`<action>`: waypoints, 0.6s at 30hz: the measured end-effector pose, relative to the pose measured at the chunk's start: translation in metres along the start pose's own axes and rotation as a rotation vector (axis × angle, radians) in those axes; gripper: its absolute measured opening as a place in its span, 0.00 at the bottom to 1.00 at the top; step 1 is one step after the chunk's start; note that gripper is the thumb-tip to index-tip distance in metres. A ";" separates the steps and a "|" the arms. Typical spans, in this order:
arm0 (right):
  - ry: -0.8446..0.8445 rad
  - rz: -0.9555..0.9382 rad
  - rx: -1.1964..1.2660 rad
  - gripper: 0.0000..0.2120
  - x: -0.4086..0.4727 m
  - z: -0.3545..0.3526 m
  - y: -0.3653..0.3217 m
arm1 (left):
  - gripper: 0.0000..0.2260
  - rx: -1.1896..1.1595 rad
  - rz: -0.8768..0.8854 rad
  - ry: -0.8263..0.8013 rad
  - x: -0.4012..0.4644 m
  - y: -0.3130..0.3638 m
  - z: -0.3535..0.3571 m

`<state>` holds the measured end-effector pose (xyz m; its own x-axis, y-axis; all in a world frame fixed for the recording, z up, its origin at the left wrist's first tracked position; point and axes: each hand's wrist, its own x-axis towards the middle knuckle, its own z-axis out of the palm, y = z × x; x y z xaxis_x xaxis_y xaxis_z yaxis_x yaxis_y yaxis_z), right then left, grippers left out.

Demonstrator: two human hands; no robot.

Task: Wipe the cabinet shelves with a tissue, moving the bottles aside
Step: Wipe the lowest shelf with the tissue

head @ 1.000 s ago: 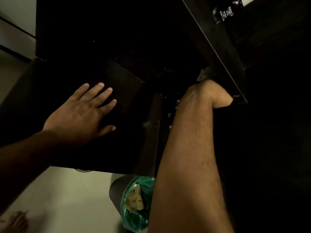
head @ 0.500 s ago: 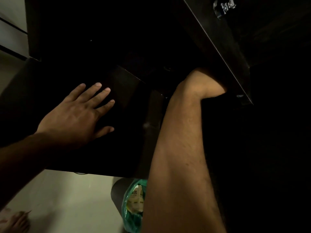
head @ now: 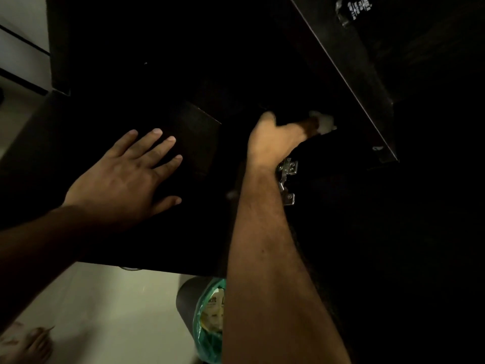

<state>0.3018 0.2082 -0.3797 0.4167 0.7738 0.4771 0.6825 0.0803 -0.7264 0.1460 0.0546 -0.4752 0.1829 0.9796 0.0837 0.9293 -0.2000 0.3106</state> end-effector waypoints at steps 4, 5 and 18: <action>-0.324 0.235 0.038 0.35 -0.030 0.001 0.019 | 0.36 -0.010 0.001 0.004 0.000 0.001 -0.002; -0.365 0.271 0.040 0.36 -0.034 -0.001 0.022 | 0.36 -0.006 0.002 0.002 0.000 0.001 -0.003; -0.492 0.412 0.115 0.31 -0.041 -0.005 0.030 | 0.35 -0.004 0.000 -0.019 0.000 0.001 -0.004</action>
<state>0.3082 0.1757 -0.4179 0.2879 0.9508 -0.1143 0.4459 -0.2387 -0.8627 0.1463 0.0545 -0.4713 0.1888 0.9798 0.0656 0.9279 -0.1999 0.3147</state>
